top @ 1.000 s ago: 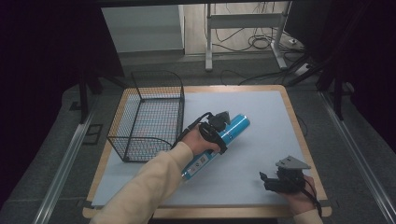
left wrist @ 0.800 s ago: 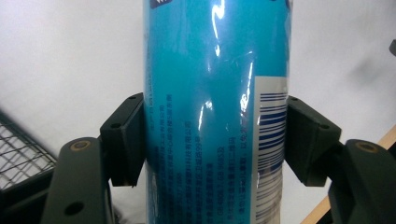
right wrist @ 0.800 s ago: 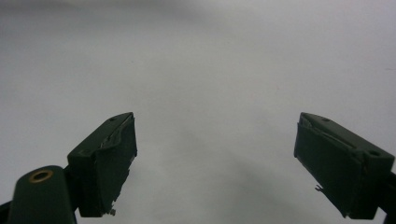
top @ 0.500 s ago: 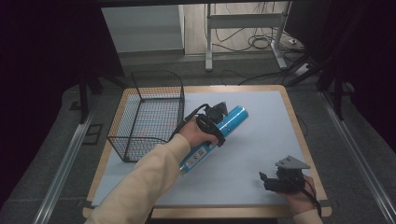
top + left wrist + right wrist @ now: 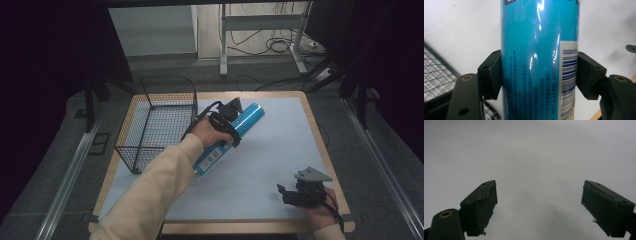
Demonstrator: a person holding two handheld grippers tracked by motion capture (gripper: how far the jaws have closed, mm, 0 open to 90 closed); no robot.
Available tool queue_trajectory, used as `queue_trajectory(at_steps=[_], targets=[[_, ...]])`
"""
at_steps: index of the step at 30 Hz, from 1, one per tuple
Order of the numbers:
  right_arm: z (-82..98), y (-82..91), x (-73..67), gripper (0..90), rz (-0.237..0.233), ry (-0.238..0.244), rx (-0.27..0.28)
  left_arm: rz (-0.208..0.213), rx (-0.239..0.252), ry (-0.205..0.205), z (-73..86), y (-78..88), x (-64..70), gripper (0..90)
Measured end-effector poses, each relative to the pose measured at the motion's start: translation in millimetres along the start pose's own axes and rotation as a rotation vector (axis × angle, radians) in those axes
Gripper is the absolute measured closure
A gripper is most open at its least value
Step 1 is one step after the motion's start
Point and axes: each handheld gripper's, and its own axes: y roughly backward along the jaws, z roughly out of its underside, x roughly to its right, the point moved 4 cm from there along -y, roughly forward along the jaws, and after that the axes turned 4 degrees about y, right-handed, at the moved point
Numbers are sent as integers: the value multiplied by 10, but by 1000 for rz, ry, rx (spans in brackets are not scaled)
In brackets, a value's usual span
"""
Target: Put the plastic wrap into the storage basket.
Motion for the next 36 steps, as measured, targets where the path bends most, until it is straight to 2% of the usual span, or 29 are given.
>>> queue_trajectory(at_steps=[5, 6, 9, 14, 15, 19, 30, 36], targets=[[10, -12, 17, 136, 1, -4, -9, -20, -4, -6, -106, 113, -115, 314], [10, -16, 19, 136, 1, -4, -10, -16, 8, 7, -128, 133, -126, 314], [8, -22, 21, 136, -1, -6, -10, -25, 7, -7, -167, 209, -188, 314], [6, -23, 28, 136, 0, -6, -10, -23, 31, 12, -218, 303, -264, 314], [5, -22, 29, 136, 0, -8, -10, -28, 22, 2, -228, 328, -294, 314], [3, -21, 45, 137, 10, -10, -9, -25, 38, 23, -288, 366, -346, 314], [11, -24, 75, 137, 9, -16, -8, -39, 43, 19, -483, 484, -467, 314], [25, -22, 76, 137, 10, -24, -14, -39, 56, 49, -582, 554, -640, 314]])
